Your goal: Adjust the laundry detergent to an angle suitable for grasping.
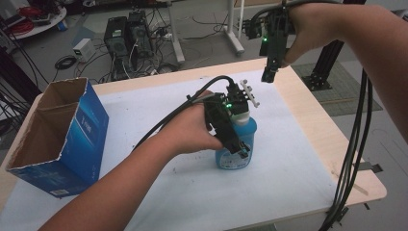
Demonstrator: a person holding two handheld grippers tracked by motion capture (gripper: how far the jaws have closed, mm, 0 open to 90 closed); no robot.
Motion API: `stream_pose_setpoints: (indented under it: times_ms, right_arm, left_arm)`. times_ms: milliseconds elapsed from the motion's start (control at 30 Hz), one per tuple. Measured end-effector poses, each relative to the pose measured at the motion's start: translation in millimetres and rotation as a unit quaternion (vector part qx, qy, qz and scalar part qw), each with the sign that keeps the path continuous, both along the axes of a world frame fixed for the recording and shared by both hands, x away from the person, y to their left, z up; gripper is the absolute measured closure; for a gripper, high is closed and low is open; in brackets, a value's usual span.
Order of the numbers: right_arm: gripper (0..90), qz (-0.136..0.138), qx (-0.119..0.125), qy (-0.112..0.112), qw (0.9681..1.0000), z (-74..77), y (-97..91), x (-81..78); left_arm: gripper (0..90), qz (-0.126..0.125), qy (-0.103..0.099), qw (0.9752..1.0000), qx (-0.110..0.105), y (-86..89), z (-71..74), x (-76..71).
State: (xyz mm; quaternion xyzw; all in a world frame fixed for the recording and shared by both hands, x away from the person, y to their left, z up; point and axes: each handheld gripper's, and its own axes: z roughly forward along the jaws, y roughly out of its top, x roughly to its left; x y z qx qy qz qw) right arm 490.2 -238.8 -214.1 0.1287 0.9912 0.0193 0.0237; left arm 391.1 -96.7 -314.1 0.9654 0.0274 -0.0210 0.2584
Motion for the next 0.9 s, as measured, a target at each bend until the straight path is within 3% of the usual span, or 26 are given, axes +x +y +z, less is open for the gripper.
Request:
stream_pose_setpoints:
  times_ms: [167,433,800,900]
  right_arm:
    - [2.5,-0.004,0.003,-0.002,1.0000,0.5,-1.3,-0.6]
    - [2.5,-0.004,0.001,-0.001,1.0000,-0.2,-0.7,-1.1]
    - [2.5,-0.003,0.002,-0.002,1.0000,-1.2,-2.9,-1.1]
    - [2.5,-0.004,0.002,0.001,1.0000,-1.4,-2.6,-1.6]
  left_arm:
    - [2.9,0.004,-0.003,0.9999,0.012,-2.7,-3.3,-0.3]
    - [2.9,0.006,-0.005,0.9999,0.014,-8.0,-7.9,-4.0]
    - [2.9,0.004,-0.026,0.9992,0.029,-11.9,-10.2,-5.7]
    - [9.7,0.004,-0.031,0.9990,0.031,-11.1,-9.1,-4.9]
